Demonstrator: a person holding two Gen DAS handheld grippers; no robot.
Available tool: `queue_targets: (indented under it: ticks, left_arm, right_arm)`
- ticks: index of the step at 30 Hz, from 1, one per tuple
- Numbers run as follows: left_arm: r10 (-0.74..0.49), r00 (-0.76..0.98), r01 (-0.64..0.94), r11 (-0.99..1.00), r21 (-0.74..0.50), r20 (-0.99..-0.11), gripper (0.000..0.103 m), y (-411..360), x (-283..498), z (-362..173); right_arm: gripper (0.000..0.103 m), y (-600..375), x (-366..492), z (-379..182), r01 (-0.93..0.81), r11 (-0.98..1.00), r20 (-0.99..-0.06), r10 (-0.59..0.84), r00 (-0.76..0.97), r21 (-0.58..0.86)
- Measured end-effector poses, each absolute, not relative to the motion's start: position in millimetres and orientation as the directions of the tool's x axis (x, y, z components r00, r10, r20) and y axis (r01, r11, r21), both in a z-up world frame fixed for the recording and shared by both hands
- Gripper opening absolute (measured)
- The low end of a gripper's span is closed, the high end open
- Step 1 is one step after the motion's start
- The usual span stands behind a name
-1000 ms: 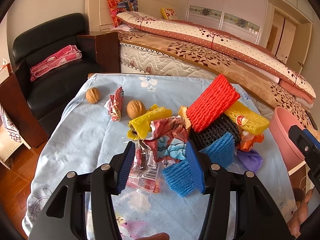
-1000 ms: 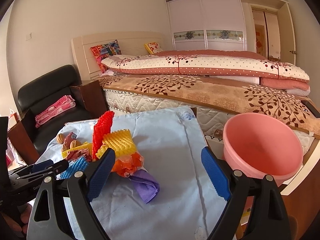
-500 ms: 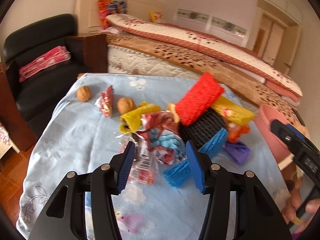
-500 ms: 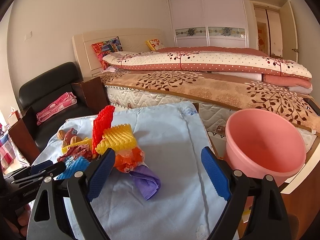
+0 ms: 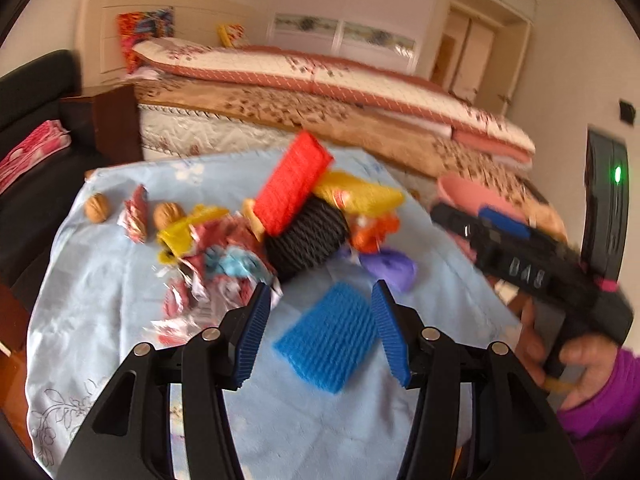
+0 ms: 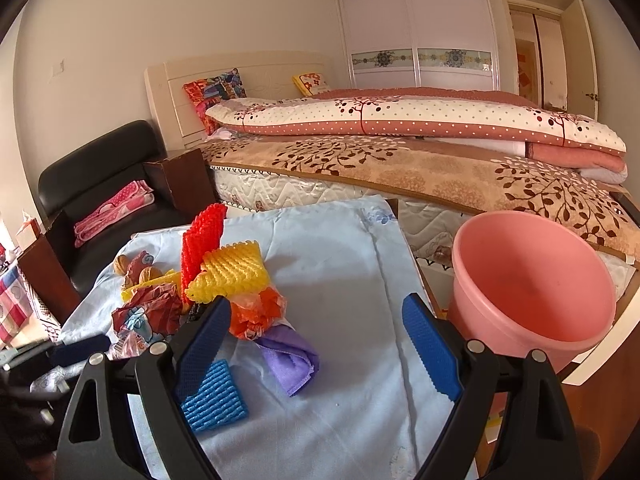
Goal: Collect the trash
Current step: 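Grasp a candy wrapper with the left tool while the right tool grasps the yellow mesh net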
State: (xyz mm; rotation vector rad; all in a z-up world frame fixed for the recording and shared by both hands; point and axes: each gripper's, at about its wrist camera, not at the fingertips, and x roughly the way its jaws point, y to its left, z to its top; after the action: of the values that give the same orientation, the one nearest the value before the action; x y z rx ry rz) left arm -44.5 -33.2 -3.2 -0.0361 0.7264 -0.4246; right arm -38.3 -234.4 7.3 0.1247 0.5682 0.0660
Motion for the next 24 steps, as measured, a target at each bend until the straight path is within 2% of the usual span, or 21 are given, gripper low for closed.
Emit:
queue_targets:
  ticks: [13, 18, 23, 24]
  left_arm:
    - [-0.239, 0.740, 0.138, 0.969, -0.207, -0.628, 0.053, 18, -21, -6]
    - [-0.212, 0.755, 0.124, 0.975, -0.183, -0.620, 0.053, 25, -16, -5]
    - [-0.223, 0.740, 0.104, 0.970, -0.220, -0.635, 0.053, 27, -4, -9]
    - [-0.219, 0.740, 0.105, 0.972, -0.211, -0.636, 0.044, 24, -2, -10]
  right_arm:
    - [0.085, -220, -24, 20, -0.115, 0.986, -0.512, 0.162, 0.843, 0.122]
    - [0.084, -215, -13, 20, -0.126, 0.984, -0.527, 0.176, 0.831, 0.129]
    - [0.083, -211, -5, 17, -0.142, 0.981, -0.542, 0.191, 0.819, 0.130]
    - [0.081, -210, -4, 16, -0.145, 0.980, -0.545, 0.195, 0.815, 0.133]
